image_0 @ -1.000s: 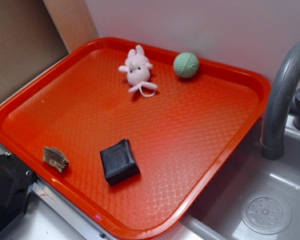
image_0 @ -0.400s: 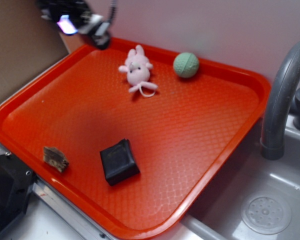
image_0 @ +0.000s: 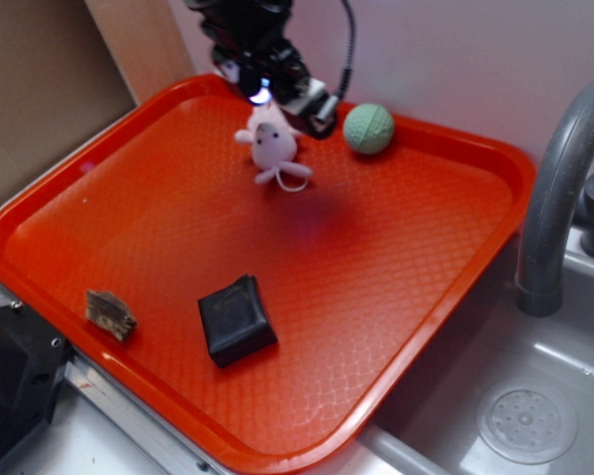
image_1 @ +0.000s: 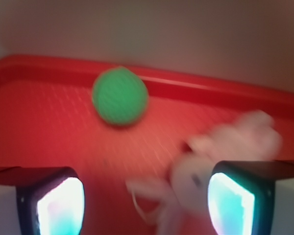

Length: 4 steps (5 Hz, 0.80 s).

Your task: Grab the green ball.

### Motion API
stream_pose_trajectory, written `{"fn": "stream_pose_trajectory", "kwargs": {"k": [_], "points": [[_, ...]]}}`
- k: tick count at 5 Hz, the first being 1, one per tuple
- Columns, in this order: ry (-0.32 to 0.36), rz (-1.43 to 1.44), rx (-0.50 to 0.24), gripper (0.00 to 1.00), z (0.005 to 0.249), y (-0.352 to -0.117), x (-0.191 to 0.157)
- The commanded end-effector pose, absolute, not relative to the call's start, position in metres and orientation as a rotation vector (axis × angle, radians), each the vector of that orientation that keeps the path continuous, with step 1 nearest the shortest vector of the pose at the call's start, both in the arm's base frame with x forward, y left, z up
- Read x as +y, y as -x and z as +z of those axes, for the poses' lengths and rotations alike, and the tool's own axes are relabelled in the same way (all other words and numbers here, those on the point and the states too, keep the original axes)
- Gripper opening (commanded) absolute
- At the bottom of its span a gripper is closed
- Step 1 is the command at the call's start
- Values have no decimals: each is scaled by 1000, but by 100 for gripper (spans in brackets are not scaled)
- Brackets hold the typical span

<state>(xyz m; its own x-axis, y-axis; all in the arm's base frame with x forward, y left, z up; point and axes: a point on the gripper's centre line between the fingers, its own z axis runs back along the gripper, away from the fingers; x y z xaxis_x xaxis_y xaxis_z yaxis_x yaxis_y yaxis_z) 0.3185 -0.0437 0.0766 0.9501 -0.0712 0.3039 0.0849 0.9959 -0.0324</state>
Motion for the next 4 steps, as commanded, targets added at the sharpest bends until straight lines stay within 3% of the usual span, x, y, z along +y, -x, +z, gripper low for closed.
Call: {"fn": "stream_pose_trajectory", "kwargs": {"k": [1, 2, 3, 4], "points": [[106, -72, -447, 100, 73, -362, -65], [93, -66, -440, 100, 59, -374, -73], [94, -50, -434, 0, 57, -380, -75], [104, -51, -433, 0, 62, -375, -75]]}}
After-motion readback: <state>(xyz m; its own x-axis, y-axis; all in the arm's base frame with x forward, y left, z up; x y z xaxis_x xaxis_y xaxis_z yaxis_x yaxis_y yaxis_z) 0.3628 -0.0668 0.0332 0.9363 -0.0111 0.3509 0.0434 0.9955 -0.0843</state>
